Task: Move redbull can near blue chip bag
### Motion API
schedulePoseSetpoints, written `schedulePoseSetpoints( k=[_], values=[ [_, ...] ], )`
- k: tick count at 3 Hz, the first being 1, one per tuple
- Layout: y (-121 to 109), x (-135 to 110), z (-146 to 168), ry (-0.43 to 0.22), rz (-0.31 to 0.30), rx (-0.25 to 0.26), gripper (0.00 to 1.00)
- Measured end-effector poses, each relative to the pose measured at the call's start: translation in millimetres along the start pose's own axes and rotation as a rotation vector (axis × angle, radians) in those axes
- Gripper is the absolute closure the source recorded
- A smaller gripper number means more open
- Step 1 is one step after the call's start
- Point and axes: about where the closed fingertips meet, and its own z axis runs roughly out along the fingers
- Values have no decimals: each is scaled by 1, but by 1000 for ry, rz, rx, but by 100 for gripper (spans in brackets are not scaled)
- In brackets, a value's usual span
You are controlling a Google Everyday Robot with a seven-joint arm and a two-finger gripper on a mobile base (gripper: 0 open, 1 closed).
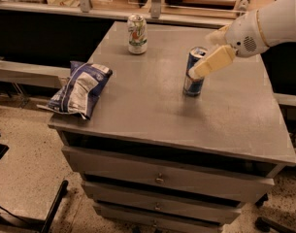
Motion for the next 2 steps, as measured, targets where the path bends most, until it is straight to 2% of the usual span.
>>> schedulePoseSetpoints(
  k=[2],
  values=[
    [2,-1,4,0,-2,-8,63]
  ],
)
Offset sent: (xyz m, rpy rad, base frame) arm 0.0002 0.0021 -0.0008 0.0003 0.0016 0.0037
